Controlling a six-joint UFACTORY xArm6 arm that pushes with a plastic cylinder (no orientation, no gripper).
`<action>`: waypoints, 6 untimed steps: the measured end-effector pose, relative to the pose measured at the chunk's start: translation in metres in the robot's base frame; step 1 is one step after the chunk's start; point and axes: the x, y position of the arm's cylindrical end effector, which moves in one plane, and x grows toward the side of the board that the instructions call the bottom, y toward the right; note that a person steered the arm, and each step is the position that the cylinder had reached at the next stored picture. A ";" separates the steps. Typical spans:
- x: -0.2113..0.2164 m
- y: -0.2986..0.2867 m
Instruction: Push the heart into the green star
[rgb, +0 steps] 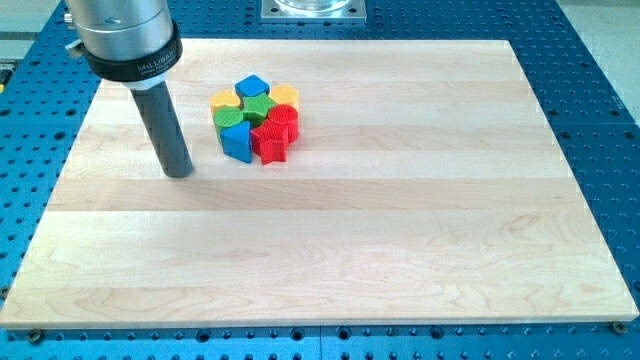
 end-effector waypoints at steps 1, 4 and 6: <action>0.003 0.001; -0.084 0.015; -0.103 0.033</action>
